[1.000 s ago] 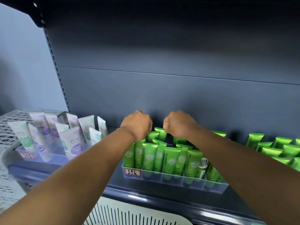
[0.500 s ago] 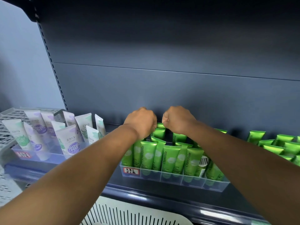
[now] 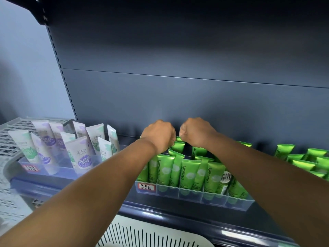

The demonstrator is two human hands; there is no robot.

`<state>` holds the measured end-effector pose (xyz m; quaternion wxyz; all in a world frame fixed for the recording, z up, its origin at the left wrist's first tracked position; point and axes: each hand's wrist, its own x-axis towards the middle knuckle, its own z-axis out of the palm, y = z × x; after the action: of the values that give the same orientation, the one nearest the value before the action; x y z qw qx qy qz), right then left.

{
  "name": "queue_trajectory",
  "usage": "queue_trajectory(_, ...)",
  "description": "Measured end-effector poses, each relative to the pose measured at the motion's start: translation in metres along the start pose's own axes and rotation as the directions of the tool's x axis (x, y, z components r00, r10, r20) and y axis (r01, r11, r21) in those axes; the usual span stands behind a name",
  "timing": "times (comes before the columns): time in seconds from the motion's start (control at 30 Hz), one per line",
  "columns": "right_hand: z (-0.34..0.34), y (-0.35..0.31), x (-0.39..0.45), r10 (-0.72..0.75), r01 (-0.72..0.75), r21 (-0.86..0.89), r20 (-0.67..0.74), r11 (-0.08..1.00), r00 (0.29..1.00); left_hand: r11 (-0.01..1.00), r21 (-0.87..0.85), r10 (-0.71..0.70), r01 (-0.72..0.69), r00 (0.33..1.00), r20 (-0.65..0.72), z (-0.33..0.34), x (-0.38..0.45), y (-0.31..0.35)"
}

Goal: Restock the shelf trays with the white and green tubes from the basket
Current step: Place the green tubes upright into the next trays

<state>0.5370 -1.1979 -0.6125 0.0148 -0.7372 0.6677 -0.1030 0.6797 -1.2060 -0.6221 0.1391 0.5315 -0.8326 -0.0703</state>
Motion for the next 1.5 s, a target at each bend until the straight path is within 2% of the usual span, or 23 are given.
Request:
queue_trajectory(0.13, -0.003, -0.003, -0.001, -0.015, 0.015, -0.023, -0.018, 1.0, 1.0, 0.999, -0.039, 0.007, -0.007, 1.0, -0.02, -0.001, 0.001, -0.01)
queue_trajectory(0.27, -0.007, -0.007, -0.001, -0.03, 0.029, -0.015, -0.072, 0.999, 0.997, 0.996, -0.086, 0.006, -0.015, 0.995, -0.101, -0.014, -0.005, -0.024)
queue_trajectory(0.4, -0.008, -0.015, 0.003, -0.046, 0.048, 0.021, -0.102, 0.999, 0.994, 0.993, -0.109, -0.056, 0.039, 0.986, -0.156, -0.029, -0.014, -0.049)
queue_trajectory(0.67, -0.001, -0.038, 0.011, -0.076, 0.079, 0.04, -0.076, 0.996, 0.994, 0.994, -0.071, -0.09, 0.084, 0.991, -0.097, -0.032, -0.029, -0.075)
queue_trajectory(0.9, 0.013, -0.049, 0.02, -0.04, 0.04, -0.033, -0.014, 0.999, 0.999, 0.994, -0.067, -0.09, 0.086, 0.994, -0.059, -0.02, -0.02, -0.08)
queue_trajectory(1.03, 0.017, -0.051, 0.023, -0.002, 0.001, -0.031, -0.01, 1.0, 1.0, 0.992, -0.101, -0.079, 0.07, 0.993, -0.088, -0.014, -0.013, -0.083)
queue_trajectory(1.3, 0.019, -0.05, 0.032, 0.001, -0.002, -0.053, -0.014, 0.999, 1.0, 0.971, -0.237, -0.054, 0.042, 0.997, -0.046, -0.006, -0.003, -0.088)
queue_trajectory(1.5, 0.019, -0.053, 0.037, 0.015, -0.016, -0.035, -0.018, 0.999, 1.0, 0.967, -0.256, -0.026, 0.016, 0.999, -0.037, -0.007, -0.001, -0.089)
